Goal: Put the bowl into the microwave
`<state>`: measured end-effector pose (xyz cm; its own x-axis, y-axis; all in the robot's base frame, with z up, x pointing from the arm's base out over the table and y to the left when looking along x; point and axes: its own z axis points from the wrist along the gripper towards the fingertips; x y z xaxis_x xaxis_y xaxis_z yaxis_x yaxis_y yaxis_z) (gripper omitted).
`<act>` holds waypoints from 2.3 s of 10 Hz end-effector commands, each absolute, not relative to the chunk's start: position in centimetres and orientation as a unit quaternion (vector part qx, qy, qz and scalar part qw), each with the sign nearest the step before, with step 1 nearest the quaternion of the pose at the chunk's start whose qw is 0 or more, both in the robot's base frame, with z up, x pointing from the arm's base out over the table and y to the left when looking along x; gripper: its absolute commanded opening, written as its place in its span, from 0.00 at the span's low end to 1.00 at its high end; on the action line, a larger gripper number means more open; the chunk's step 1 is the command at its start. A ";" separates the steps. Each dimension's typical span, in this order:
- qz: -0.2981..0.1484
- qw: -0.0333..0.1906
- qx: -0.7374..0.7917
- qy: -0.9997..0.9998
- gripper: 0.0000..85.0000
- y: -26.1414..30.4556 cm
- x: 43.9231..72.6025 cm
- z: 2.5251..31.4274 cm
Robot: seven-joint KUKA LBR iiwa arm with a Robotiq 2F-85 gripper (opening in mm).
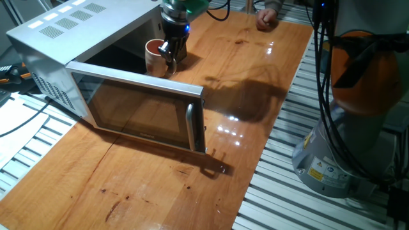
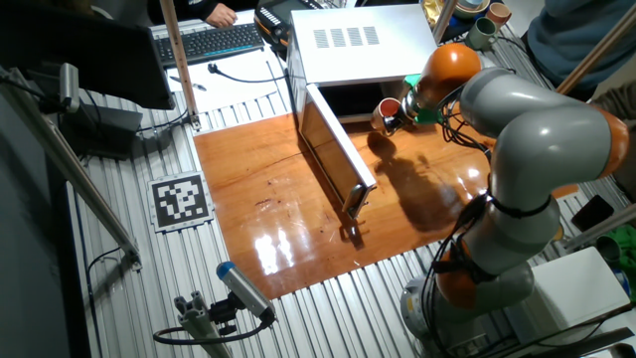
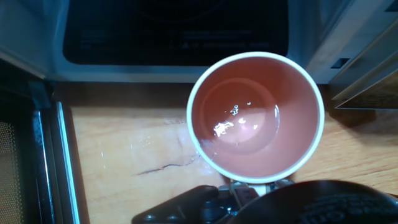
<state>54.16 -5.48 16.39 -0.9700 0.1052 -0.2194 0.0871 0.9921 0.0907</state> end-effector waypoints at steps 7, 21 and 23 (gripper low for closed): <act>0.025 0.098 0.043 0.994 0.00 -5.5 54.2 16.4; 0.022 0.050 0.053 0.997 0.00 -5.7 54.7 16.7; 0.022 0.049 0.054 0.997 0.00 -5.9 55.7 17.1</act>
<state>55.91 -5.88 17.13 -0.9893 0.1101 -0.0953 0.1058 0.9932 0.0490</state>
